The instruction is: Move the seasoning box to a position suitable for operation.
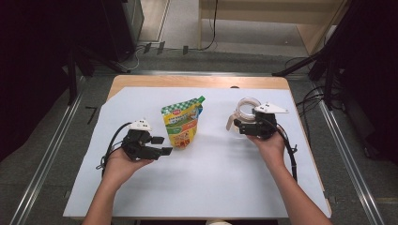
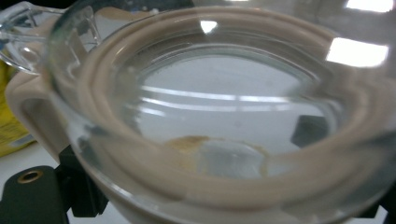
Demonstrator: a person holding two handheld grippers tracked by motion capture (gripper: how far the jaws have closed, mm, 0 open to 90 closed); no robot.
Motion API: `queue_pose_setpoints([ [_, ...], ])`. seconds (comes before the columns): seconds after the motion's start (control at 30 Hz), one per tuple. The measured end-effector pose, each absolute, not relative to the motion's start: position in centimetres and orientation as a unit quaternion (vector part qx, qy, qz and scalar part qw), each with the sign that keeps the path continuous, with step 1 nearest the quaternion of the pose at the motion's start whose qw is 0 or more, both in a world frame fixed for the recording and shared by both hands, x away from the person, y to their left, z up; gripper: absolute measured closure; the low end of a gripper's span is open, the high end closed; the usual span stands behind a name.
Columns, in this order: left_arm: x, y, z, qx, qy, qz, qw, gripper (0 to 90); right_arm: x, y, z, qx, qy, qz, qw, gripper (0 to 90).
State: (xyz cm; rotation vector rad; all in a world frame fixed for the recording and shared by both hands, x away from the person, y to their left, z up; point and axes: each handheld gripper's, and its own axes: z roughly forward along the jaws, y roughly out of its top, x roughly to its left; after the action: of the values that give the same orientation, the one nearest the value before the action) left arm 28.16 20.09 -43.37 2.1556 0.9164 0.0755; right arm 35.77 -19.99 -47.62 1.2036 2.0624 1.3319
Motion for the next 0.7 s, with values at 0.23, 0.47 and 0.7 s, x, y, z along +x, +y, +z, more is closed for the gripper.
queue_pose_setpoints([
  [0.23,28.1,19.6,-43.5,0.851,0.351,0.027,0.389,41.1,33.0,-20.0,-47.2,0.417,0.744,0.49,0.182,12.1],
  [0.47,27.9,18.7,-43.6,0.857,0.342,0.022,0.384,41.3,30.0,-19.8,-46.9,0.391,0.754,0.5,0.169,12.2],
  [0.7,27.7,18.1,-43.5,0.86,0.328,0.015,0.391,41.5,28.5,-19.6,-47.4,0.382,0.757,0.504,0.163,12.2],
])
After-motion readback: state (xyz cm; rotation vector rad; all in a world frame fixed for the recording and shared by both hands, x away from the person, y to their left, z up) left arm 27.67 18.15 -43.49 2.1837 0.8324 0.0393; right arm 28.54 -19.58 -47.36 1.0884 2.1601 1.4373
